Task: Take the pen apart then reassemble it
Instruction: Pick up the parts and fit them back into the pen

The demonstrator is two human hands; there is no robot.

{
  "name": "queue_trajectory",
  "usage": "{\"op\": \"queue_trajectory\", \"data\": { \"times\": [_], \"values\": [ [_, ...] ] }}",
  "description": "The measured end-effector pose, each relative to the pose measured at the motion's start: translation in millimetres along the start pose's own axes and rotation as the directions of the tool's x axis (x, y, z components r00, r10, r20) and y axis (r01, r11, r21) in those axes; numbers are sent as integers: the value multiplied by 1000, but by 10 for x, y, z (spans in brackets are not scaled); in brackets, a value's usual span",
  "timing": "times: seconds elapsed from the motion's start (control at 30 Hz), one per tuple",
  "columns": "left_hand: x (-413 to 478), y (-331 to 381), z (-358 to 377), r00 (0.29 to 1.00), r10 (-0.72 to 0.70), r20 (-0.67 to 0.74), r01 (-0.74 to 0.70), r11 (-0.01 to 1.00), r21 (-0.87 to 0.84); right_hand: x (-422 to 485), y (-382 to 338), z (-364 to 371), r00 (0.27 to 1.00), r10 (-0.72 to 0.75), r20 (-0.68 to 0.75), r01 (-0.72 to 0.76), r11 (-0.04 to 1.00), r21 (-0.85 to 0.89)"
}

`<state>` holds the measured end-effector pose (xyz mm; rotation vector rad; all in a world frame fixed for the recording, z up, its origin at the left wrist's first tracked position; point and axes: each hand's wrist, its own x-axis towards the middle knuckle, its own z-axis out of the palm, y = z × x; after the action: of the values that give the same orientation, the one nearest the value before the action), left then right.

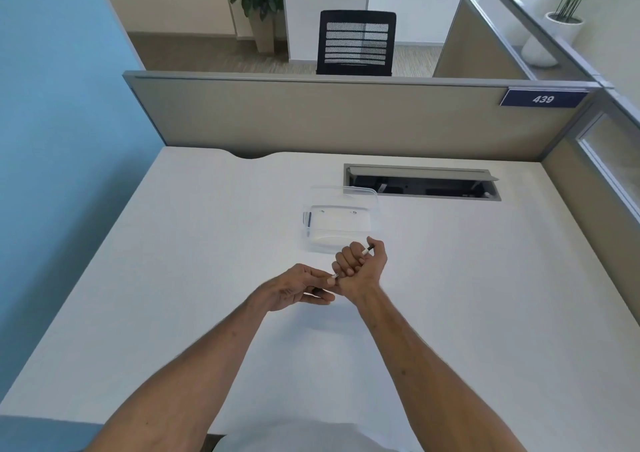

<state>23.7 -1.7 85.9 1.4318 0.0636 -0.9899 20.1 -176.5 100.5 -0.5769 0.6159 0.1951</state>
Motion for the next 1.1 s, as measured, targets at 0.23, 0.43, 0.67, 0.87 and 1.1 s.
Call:
{"op": "queue_trajectory", "data": {
  "times": [0.23,0.43,0.67,0.87,1.1],
  "values": [
    [-9,64,56,1000,5,28,-4,999,-35,3,-45,-6,999,-33,-23,34,997,69],
    [-16,79,77,1000,5,30,-4,999,-40,35,-59,-30,998,-52,-23,54,996,76],
    [-36,78,81,999,3,35,-1,999,-46,52,-54,-31,999,-40,-19,42,997,69],
    [-24,75,84,999,-1,39,3,999,-38,28,-53,-15,999,-52,-12,52,997,49],
    [-6,50,48,999,8,32,-6,999,-32,55,-56,-70,993,-28,115,19,997,76]
  ]
}}
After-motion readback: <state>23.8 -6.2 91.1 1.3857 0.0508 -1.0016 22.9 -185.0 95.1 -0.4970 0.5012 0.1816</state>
